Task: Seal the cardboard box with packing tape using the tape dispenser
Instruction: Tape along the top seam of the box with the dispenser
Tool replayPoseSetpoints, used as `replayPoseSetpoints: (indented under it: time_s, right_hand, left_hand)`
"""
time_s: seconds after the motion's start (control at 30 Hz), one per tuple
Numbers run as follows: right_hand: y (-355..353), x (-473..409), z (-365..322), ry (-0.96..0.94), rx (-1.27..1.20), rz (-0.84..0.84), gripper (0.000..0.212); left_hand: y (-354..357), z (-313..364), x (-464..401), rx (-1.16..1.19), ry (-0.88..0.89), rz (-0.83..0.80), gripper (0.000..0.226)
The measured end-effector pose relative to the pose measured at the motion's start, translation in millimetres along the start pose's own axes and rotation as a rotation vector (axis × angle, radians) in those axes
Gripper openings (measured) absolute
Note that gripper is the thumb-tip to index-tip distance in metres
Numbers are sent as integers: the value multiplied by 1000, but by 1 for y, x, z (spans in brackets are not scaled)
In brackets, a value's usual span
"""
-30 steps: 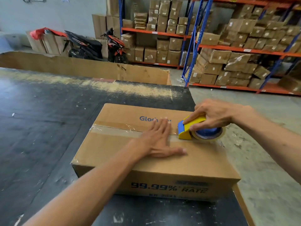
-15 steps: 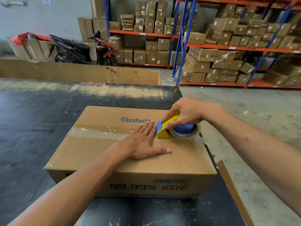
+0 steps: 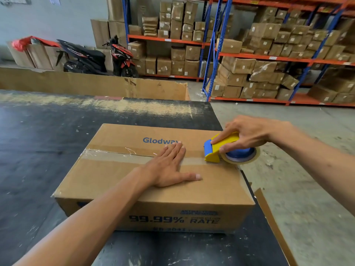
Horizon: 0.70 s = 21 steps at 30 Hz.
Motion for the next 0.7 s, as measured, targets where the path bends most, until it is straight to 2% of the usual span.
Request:
replayPoseSetpoints:
  time_s: [0.27,0.37,0.5,0.7]
  right_hand:
    - [4,1,4,20,30,-42,40]
    - [2,-1,4,17,6,-30,36]
    - [3,-3,3,0,15,-4,36]
    - [3,-11,-11,13,72,88,37]
  left_hand:
    - [-8,5,3,-18,-22,-41,126]
    - [-10,32,2,-5,-27,-31,136]
    - [2,70,-4,70,50,-11,136]
    - [2,45,-5,37,83,11,129]
Point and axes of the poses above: each hand's wrist, its own x-axis away from the middle knuckle, its own y-axis out of the palm, z = x × y, the point moved 5 cm from there along -x, towards the middle knuckle, and after that the axes turned 13 degrees about -y, right-handed, at the moved point
